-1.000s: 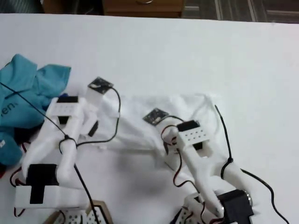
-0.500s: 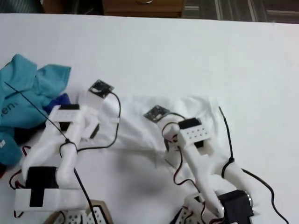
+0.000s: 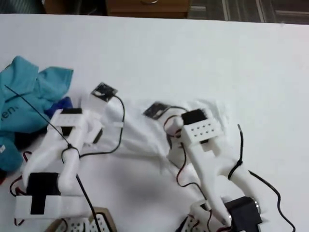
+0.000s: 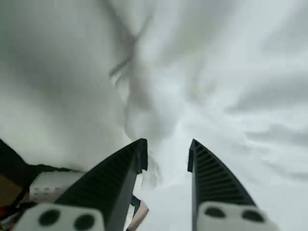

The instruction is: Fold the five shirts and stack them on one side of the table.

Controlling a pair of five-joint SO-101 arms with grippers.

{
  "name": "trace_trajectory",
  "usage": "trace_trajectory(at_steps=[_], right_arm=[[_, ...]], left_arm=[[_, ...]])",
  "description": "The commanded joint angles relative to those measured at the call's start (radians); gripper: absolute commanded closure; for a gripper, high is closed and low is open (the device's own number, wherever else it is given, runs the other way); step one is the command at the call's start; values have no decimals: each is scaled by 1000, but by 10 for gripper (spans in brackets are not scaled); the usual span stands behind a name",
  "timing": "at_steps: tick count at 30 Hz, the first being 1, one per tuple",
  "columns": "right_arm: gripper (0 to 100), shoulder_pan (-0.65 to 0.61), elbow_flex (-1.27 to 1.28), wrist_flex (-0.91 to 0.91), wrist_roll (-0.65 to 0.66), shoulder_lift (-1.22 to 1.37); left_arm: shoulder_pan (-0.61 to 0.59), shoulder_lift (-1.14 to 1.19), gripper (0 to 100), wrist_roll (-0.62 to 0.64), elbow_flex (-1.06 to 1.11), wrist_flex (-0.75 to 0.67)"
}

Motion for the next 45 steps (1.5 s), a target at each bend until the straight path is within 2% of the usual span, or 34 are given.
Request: trace_trajectory(at_steps=[1, 5, 11, 19, 22, 30, 32, 36, 38, 41, 45], right_arm=[[847, -39, 43, -10, 48, -30], [841, -36, 117, -99, 51, -21], [724, -38, 247, -254, 43, -19], [731, -38, 358, -387, 43, -2], [731, -36, 333, -414, 43, 84], [734, -33, 107, -315, -21, 395], [767, -28, 86, -300, -26, 414], [989, -25, 46, -297, -28, 414], [959, -19, 37, -295, -28, 414], [981, 21, -2, -283, -21, 414], [981, 77, -114, -177, -18, 414]], left_arm=[[8, -15, 974, 9, 2, -20], [8, -15, 974, 9, 2, -20], [9, -15, 974, 9, 2, -20], [9, -15, 974, 9, 1, -20], [9, -15, 974, 9, 1, -20], [8, -15, 974, 9, 1, -20], [8, -15, 974, 9, 1, -20], [8, -15, 974, 9, 1, -20], [8, -15, 974, 9, 1, -20], [8, -15, 974, 9, 1, -20], [8, -15, 974, 9, 1, -20]])
